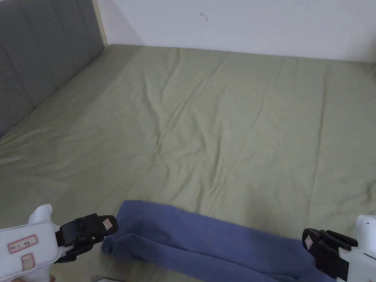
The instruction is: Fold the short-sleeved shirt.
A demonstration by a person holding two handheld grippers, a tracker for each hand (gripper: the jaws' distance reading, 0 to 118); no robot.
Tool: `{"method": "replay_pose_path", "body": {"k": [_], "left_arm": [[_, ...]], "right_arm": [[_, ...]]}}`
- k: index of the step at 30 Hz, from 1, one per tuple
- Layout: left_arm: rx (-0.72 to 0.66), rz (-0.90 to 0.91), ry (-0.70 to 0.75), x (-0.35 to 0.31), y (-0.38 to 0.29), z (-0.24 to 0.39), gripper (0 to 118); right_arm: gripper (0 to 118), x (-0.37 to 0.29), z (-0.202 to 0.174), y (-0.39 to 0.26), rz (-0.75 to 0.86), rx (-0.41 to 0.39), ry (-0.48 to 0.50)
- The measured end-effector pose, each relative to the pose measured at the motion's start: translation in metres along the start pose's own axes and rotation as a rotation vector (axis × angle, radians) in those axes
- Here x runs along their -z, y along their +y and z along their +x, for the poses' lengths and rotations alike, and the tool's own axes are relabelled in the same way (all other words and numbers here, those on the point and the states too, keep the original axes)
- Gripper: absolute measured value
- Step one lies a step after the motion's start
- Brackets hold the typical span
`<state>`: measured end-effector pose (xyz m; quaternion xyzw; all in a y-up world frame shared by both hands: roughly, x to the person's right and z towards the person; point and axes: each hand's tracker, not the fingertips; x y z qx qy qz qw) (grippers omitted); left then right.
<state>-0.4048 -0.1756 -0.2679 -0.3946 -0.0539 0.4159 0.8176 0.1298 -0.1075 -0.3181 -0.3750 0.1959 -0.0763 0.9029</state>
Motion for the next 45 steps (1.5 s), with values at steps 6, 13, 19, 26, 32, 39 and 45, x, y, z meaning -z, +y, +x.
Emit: {"method": "replay_pose_path", "body": {"k": [6, 13, 19, 26, 32, 39, 45], "left_arm": [[-0.175, -0.089, -0.091, 0.049, 0.001, -0.030, 93], [-0.325, -0.188, -0.054, 0.103, 0.002, -0.049, 8], [-0.110, -0.159, 0.015, 0.082, 0.017, -0.005, 8], [0.255, -0.040, 0.034, 0.060, 0.020, 0.117, 8], [0.641, -0.176, -0.060, 0.102, -0.040, 0.244, 8], [0.806, -0.422, -0.016, 0.210, -0.139, 0.285, 15], [0.778, -0.549, -0.030, 0.234, -0.160, 0.284, 99]], "right_arm": [[1, 0.019, -0.005, 0.002, -0.062, 0.009, 0.006], [1, 0.030, -0.006, 0.006, -0.100, 0.012, -0.002], [1, 0.025, 0.000, 0.008, -0.095, 0.020, -0.014], [1, 0.002, 0.032, 0.002, -0.057, 0.114, -0.048], [1, -0.024, 0.066, -0.012, -0.024, 0.186, -0.119], [1, -0.052, 0.107, -0.032, 0.032, 0.323, -0.187], [1, -0.063, 0.126, -0.043, 0.037, 0.367, -0.228]]}}
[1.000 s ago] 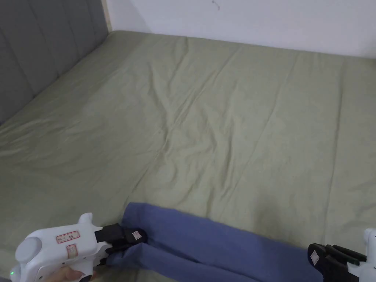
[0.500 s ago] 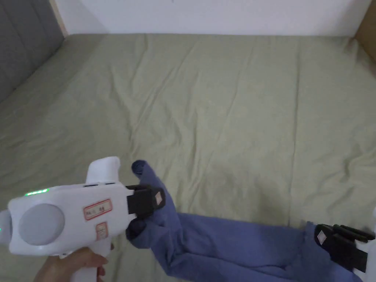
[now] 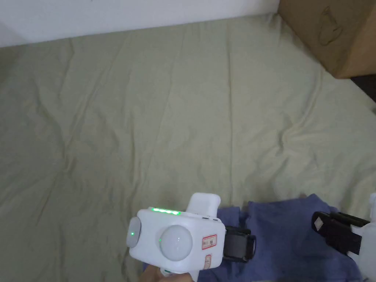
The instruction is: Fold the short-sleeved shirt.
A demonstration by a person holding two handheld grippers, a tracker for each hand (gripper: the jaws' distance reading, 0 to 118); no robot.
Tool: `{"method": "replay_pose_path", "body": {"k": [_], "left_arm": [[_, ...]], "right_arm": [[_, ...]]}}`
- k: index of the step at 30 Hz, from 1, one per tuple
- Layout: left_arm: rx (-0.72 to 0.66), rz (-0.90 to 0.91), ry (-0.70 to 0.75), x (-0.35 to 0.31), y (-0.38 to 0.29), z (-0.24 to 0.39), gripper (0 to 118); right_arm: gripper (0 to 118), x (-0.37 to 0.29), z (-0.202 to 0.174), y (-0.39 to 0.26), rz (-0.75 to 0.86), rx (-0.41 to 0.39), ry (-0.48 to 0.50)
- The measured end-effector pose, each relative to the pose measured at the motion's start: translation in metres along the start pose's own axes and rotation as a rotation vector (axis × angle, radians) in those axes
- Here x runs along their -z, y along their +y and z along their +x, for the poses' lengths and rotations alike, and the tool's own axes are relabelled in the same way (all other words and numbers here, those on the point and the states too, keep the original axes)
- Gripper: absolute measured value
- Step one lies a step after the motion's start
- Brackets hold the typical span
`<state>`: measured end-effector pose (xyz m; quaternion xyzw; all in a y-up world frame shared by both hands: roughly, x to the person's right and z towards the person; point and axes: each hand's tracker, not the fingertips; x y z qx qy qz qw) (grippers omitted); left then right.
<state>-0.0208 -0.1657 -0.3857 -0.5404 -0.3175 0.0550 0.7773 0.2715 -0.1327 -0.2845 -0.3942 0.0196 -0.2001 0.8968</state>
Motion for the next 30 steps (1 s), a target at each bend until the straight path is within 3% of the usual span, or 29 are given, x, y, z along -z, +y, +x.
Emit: {"method": "replay_pose_path", "body": {"k": [3, 5, 6, 7, 8, 11, 16, 21, 26, 30], "left_arm": [[-0.023, 0.058, 0.010, -0.033, 0.007, -0.013, 98], [-0.104, 0.158, -0.021, -0.065, 0.010, -0.025, 83], [-0.145, 0.199, -0.032, -0.075, 0.008, -0.033, 64], [-0.180, 0.227, -0.030, -0.082, 0.006, -0.042, 28], [-0.199, 0.229, 0.007, -0.084, 0.006, -0.047, 3], [-0.178, 0.149, 0.135, -0.065, -0.004, -0.063, 1], [-0.262, 0.031, -0.086, -0.021, -0.022, -0.062, 1], [-0.175, -0.053, -0.118, 0.016, -0.023, -0.030, 1], [-0.069, -0.101, -0.268, 0.015, -0.024, -0.011, 1], [-0.078, -0.069, -0.242, 0.000, -0.026, -0.023, 1]], "right_arm": [[1, -0.001, 0.003, 0.000, 0.006, 0.011, 0.009], [1, 0.000, 0.002, 0.000, 0.012, 0.011, 0.010], [1, 0.001, 0.001, 0.000, 0.013, 0.012, 0.012], [1, 0.002, 0.001, 0.000, 0.014, 0.013, 0.016], [1, 0.004, 0.000, 0.000, 0.012, 0.015, 0.025], [1, 0.008, -0.003, -0.001, 0.009, 0.019, 0.044], [1, 0.009, -0.005, -0.003, 0.005, 0.016, 0.054], [1, 0.006, 0.002, -0.007, -0.008, 0.030, 0.040], [1, 0.002, 0.005, -0.007, -0.017, 0.026, 0.017], [1, -0.001, 0.002, -0.005, -0.009, 0.028, 0.008]]}}
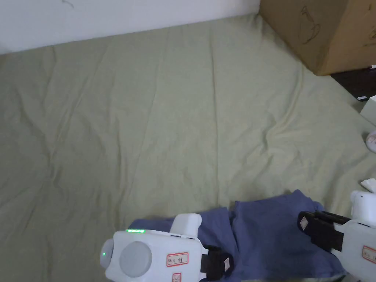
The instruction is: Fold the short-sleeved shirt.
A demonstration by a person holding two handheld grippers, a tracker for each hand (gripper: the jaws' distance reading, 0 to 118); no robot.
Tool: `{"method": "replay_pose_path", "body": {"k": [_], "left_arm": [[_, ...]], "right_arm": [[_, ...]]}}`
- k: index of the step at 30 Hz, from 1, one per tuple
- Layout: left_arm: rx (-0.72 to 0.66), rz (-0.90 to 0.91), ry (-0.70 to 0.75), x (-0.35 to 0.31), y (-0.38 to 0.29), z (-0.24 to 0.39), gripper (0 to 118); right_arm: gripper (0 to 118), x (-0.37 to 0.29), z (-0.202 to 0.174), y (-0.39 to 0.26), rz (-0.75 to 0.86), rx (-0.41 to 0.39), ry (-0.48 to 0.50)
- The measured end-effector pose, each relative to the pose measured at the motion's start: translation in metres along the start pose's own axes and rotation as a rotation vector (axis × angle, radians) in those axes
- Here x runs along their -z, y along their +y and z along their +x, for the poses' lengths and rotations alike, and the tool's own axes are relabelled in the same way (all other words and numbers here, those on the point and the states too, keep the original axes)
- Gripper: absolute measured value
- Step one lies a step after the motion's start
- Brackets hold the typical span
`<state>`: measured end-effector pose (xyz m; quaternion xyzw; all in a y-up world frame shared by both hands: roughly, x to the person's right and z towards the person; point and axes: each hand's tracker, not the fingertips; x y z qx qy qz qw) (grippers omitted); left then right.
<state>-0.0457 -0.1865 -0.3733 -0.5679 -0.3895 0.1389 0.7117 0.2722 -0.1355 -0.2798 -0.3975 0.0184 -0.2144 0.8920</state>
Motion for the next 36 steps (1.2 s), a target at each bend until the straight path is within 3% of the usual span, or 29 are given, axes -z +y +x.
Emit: {"method": "replay_pose_path", "body": {"k": [3, 4, 6, 7, 13, 20, 21, 22, 23, 24, 26, 31, 36], "left_arm": [[-0.112, 0.134, -0.016, -0.042, -0.001, -0.024, 6], [-0.141, 0.176, -0.013, -0.059, -0.004, -0.034, 28], [-0.190, 0.232, 0.002, -0.088, -0.011, -0.056, 91], [-0.219, 0.241, 0.019, -0.100, -0.017, -0.068, 107], [-0.485, 0.377, 0.006, -0.136, -0.057, -0.130, 106], [-0.620, 0.284, -0.157, -0.088, -0.060, -0.156, 104], [-0.608, 0.295, -0.185, -0.084, -0.057, -0.155, 101], [-0.602, 0.288, -0.167, -0.079, -0.054, -0.152, 79], [-0.602, 0.275, -0.163, -0.077, -0.050, -0.151, 79], [-0.606, 0.257, -0.163, -0.076, -0.047, -0.153, 68], [-0.650, 0.239, -0.125, -0.070, -0.045, -0.156, 29], [-0.687, 0.228, -0.228, -0.059, -0.046, -0.168, 18], [-0.616, 0.238, -0.230, -0.088, -0.047, -0.173, 15]], "right_arm": [[1, -0.003, -0.006, 0.003, 0.003, -0.020, 0.005], [1, -0.002, -0.009, 0.004, 0.003, -0.031, 0.004], [1, 0.000, -0.013, 0.005, 0.000, -0.040, 0.005], [1, 0.002, -0.015, 0.004, -0.002, -0.043, 0.010], [1, 0.012, -0.037, 0.001, -0.040, -0.088, 0.043], [1, 0.017, -0.055, 0.000, -0.066, -0.132, 0.055], [1, 0.017, -0.056, 0.000, -0.070, -0.137, 0.054], [1, 0.017, -0.056, 0.000, -0.072, -0.141, 0.050], [1, 0.018, -0.056, 0.000, -0.076, -0.144, 0.047], [1, 0.019, -0.056, 0.000, -0.083, -0.148, 0.041], [1, 0.020, -0.057, 0.000, -0.090, -0.153, 0.031], [1, 0.023, -0.061, -0.002, -0.107, -0.159, 0.020], [1, 0.024, -0.065, 0.002, -0.116, -0.184, 0.006]]}}
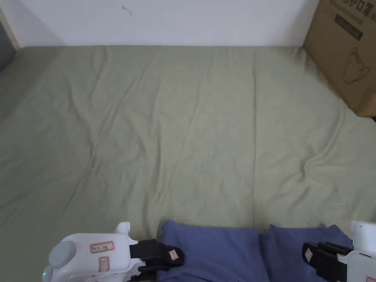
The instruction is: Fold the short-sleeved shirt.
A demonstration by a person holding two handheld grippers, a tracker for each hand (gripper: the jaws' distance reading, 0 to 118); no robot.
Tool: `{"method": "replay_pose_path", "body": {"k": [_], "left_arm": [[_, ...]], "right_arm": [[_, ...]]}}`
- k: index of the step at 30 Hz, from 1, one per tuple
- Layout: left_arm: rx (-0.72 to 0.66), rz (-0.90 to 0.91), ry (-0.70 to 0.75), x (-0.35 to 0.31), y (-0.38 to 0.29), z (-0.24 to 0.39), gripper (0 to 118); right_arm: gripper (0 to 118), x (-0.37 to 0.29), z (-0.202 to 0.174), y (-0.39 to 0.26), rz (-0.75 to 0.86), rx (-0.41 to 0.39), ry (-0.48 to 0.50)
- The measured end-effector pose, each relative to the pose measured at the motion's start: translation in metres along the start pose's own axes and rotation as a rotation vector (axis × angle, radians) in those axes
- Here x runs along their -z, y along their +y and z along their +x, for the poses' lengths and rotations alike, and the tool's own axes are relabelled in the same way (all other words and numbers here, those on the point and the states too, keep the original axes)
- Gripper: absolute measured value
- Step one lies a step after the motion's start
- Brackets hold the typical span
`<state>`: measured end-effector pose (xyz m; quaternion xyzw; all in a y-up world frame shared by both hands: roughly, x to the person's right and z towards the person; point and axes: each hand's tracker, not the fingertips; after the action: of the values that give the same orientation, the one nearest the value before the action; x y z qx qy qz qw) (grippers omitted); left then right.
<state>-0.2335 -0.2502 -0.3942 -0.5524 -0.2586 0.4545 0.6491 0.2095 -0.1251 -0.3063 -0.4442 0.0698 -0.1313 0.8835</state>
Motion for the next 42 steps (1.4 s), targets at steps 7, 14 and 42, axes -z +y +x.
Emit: {"method": "replay_pose_path", "body": {"k": [7, 14, 42], "left_arm": [[0.037, 0.104, 0.074, -0.081, 0.015, -0.026, 16], [-0.018, 0.295, 0.243, -0.177, 0.016, -0.035, 15], [0.443, -0.094, 0.274, 0.073, -0.022, 0.167, 102]], "right_arm": [[1, 0.000, -0.004, 0.006, 0.009, 0.000, 0.005], [1, 0.007, -0.003, 0.000, -0.005, 0.011, 0.015], [1, -0.031, 0.091, -0.032, 0.072, 0.240, -0.076]]}}
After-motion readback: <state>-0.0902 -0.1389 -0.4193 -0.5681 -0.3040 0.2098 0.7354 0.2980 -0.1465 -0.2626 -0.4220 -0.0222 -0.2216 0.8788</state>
